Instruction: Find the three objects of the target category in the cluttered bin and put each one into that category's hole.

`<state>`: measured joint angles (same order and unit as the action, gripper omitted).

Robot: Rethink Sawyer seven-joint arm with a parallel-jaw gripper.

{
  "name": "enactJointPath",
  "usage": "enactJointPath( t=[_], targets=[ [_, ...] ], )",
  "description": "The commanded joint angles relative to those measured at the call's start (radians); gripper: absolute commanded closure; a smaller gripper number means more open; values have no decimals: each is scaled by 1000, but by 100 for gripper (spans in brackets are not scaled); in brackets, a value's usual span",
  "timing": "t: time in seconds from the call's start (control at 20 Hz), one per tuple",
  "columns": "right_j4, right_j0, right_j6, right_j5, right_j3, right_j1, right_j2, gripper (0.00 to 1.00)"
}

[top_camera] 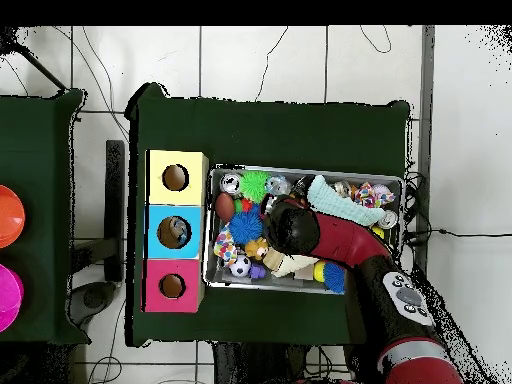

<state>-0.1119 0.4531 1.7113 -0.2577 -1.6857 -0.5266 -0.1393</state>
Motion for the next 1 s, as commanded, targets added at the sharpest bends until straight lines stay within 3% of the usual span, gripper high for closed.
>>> enactJointPath(
  t=[0.05, 0.35, 1.0],
  targets=[
    [-11, 19, 58, -6, 50, 36, -96, 0],
    [-7, 18, 64, -12, 44, 24, -93, 0],
    [-3, 37, 21, -73, 117, 31, -113, 0]
  ],
)
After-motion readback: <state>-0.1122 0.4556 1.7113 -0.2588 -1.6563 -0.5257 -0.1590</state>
